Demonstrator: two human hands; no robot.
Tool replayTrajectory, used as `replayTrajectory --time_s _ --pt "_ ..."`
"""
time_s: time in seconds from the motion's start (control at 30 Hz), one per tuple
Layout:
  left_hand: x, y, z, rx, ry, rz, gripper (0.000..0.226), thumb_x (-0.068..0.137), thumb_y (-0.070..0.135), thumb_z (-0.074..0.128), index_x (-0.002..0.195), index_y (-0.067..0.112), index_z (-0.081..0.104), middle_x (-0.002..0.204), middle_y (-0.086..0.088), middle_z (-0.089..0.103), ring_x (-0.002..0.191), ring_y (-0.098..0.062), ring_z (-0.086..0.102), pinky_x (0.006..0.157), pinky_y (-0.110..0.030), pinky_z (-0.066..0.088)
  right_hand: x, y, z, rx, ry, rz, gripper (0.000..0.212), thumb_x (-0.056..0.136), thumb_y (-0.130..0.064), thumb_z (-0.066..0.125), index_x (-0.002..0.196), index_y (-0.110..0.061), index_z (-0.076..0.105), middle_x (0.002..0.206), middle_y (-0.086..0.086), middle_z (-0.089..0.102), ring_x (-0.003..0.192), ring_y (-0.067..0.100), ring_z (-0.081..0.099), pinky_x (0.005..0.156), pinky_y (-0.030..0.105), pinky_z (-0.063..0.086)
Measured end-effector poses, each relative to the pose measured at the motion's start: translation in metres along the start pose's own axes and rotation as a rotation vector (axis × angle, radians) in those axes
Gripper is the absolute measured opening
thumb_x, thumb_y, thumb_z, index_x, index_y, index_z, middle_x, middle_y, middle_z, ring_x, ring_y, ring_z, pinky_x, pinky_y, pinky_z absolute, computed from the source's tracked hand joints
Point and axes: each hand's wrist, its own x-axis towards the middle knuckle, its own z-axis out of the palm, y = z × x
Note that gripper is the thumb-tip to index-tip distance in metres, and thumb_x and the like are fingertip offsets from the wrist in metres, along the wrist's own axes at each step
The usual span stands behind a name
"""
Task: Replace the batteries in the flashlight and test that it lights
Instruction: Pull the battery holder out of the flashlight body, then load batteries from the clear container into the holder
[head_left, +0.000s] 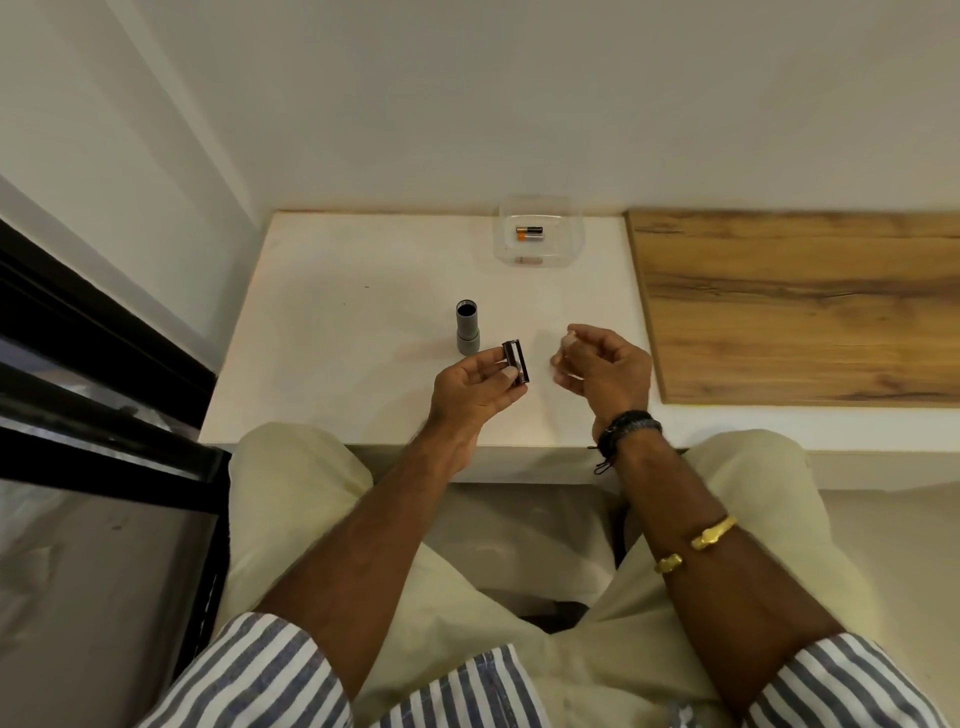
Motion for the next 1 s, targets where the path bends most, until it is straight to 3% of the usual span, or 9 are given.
replayTrajectory --time_s 0.1,0.17,0.27,0.37,0.53,1.0 --pt "0.003 0.000 -0.001 -0.089 -0.017 -0.044 0.029 0.090 -0.003 0.069 0.118 0.002 0.066 0.099 -0.012 0.077 0.100 -0.029 0.074 0.087 -0.037 0.061 0.025 0.002 -0.016 -0.159 0.070 -0.030 0.017 0.091 0.000 0.071 0.105 -0.009 0.075 0.084 0.007 0.074 0.082 0.023 0.074 0.078 0.041 0.065" --pt "0.004 -0.001 -0.002 -0.123 -0.022 -0.054 0.028 0.090 -0.004 0.067 0.117 0.004 0.067 0.098 -0.012 0.078 0.101 -0.029 0.074 0.086 -0.036 0.061 0.040 0.007 -0.025 -0.391 0.114 -0.060 0.027 0.089 0.003 0.070 0.109 -0.014 0.077 0.090 0.003 0.073 0.088 0.021 0.073 0.088 0.043 0.062" --pt "0.006 -0.003 -0.003 -0.153 -0.024 -0.060 0.024 0.091 -0.004 0.067 0.113 0.005 0.069 0.099 -0.012 0.078 0.102 -0.029 0.074 0.084 -0.034 0.061 0.050 0.010 -0.030 -0.656 0.132 -0.108 0.036 0.086 0.002 0.072 0.113 -0.022 0.077 0.089 -0.005 0.073 0.089 0.013 0.070 0.094 0.035 0.059" --pt "0.007 -0.005 -0.003 -0.163 -0.029 -0.069 0.021 0.091 -0.005 0.066 0.110 0.004 0.070 0.102 -0.013 0.077 0.102 -0.030 0.074 0.082 -0.033 0.061 0.052 0.011 -0.028 -0.769 0.129 -0.168 0.036 0.085 0.002 0.072 0.114 -0.019 0.076 0.092 -0.001 0.077 0.092 0.016 0.072 0.092 0.030 0.057" --pt "0.008 -0.006 -0.002 -0.165 -0.030 -0.083 0.018 0.092 -0.006 0.064 0.105 0.005 0.070 0.100 -0.011 0.078 0.098 -0.029 0.075 0.079 -0.032 0.061 0.052 0.013 -0.024 -0.821 0.109 -0.197 0.028 0.087 0.003 0.065 0.104 -0.013 0.080 0.100 0.006 0.079 0.095 0.018 0.072 0.084 0.018 0.048" --pt "0.003 0.002 0.001 -0.178 -0.024 -0.085 0.019 0.092 -0.005 0.063 0.108 0.004 0.069 0.104 -0.012 0.077 0.102 -0.030 0.073 0.082 -0.033 0.061 0.047 0.019 -0.023 -0.834 0.172 -0.231 0.020 0.092 -0.003 0.068 0.105 -0.012 0.081 0.104 0.009 0.079 0.098 0.023 0.072 0.081 0.021 0.049"
